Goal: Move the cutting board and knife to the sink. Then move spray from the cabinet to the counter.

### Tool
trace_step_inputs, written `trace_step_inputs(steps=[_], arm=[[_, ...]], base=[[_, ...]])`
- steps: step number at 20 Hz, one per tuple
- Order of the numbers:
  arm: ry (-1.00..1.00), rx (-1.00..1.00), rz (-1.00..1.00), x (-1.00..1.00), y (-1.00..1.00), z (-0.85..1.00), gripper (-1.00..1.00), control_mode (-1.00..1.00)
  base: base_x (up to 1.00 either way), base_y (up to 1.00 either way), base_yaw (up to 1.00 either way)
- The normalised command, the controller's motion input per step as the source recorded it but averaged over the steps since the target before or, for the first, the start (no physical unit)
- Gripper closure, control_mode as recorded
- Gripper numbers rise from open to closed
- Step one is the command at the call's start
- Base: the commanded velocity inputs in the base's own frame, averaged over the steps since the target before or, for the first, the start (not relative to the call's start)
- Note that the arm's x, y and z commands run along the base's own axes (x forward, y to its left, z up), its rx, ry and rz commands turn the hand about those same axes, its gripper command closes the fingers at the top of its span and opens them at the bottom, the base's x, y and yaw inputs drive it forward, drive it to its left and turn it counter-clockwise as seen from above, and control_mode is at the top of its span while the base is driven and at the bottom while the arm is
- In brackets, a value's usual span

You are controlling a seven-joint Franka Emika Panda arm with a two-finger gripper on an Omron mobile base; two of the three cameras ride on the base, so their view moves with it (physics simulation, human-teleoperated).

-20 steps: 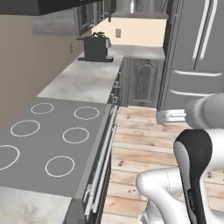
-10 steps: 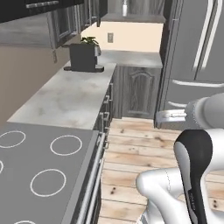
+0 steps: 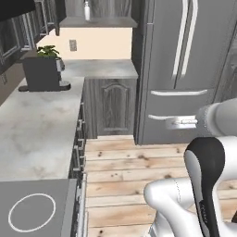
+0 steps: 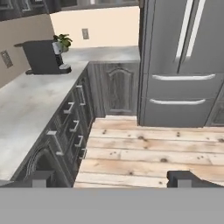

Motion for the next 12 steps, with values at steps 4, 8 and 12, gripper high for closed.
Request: trace_step_inputs(steps=[4, 8, 12], arm=[[0.0, 0.0, 0.0, 0.0, 0.0, 0.0, -1.0, 1.0], [0.0, 0.0, 0.0, 0.0, 0.0, 0.0, -1.0, 1.0], [0.0, 0.0, 0.0, 0.0, 0.0, 0.0, -1.0, 1.0]], base=[[1.0, 0.04, -0.01], [1.0, -0.03, 0.07], [1.0, 0.0, 0.1]])
